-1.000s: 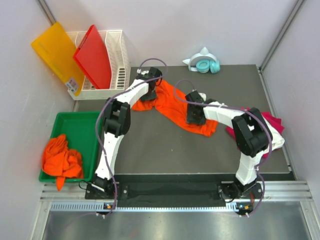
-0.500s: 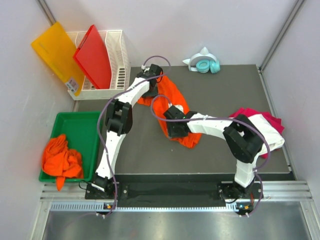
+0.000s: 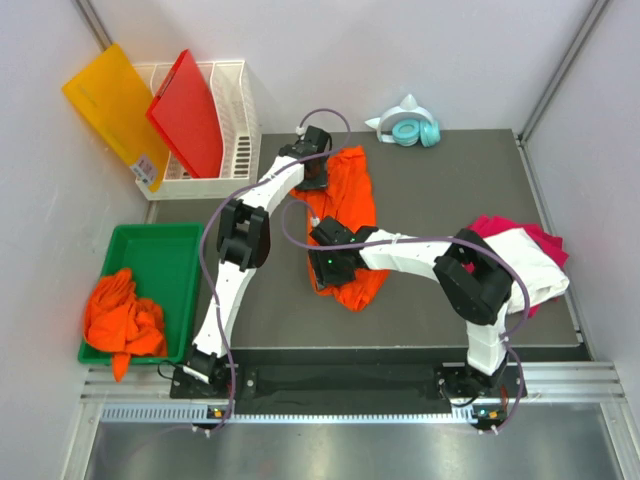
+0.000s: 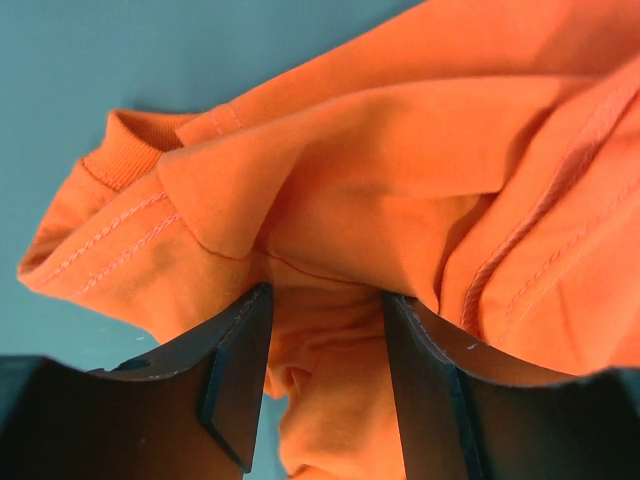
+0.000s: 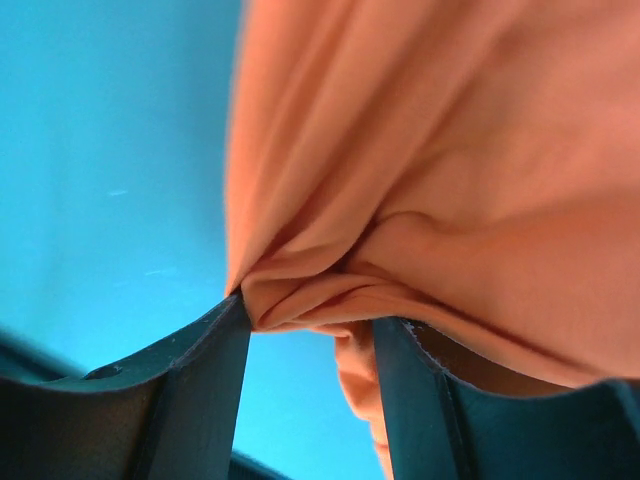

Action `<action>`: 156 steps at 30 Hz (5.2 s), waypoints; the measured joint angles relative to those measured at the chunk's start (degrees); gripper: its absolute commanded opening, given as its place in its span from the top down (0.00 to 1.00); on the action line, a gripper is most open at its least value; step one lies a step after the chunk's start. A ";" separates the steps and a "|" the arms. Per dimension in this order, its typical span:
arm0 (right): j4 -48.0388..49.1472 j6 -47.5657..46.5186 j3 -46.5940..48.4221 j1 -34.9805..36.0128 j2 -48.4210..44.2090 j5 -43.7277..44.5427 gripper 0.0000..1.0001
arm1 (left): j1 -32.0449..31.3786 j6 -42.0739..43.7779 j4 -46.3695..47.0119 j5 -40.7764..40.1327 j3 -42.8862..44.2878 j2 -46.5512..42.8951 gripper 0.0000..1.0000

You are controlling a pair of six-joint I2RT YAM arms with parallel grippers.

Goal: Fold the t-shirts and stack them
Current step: Rotate the tshirt 90 degrees

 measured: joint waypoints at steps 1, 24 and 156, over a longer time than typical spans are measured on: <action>0.28 -0.17 0.55 0.15 0.46 -1.46 0.49 | -0.28 0.46 0.44 0.28 0.07 0.09 0.47; -3.26 -4.50 -1.38 -11.23 -24.87 5.99 0.40 | 2.45 -5.73 11.87 0.57 -31.45 -25.05 0.35; -18.97 -1.33 63.98 -34.27 38.69 -5.05 0.61 | -33.29 -16.26 11.98 -1.77 -70.10 -43.45 0.51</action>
